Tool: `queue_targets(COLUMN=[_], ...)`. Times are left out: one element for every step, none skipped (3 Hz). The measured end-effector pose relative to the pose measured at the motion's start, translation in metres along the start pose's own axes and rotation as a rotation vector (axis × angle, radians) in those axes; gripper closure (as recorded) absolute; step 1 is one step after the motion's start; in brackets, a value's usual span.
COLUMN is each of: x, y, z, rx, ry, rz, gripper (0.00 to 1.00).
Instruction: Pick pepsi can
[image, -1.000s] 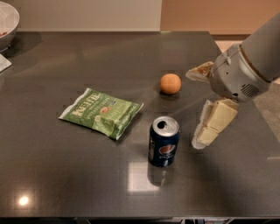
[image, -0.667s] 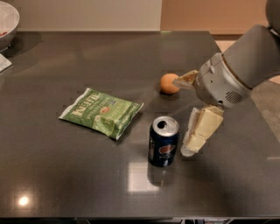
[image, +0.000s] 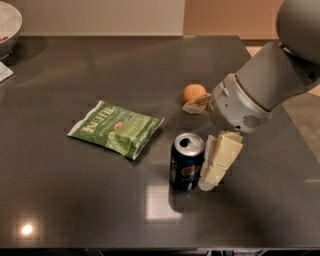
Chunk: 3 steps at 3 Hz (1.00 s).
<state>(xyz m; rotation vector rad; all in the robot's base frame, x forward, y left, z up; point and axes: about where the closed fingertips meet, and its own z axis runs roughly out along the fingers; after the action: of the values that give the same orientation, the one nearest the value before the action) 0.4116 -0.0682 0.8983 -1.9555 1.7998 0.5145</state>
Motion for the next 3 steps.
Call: queue_targets(x=[-0.0026,-0.0069,-0.0114], y=[0.0064,0.0108,0.0107], z=[0.0026,0.0000,-0.0062], rx=[-0.019,-0.026,-0.019], ry=[-0.002,-0.007,-0.016], rz=[-0.020,-0.038,-0.042], gripper=[0.18,0.41,0.65])
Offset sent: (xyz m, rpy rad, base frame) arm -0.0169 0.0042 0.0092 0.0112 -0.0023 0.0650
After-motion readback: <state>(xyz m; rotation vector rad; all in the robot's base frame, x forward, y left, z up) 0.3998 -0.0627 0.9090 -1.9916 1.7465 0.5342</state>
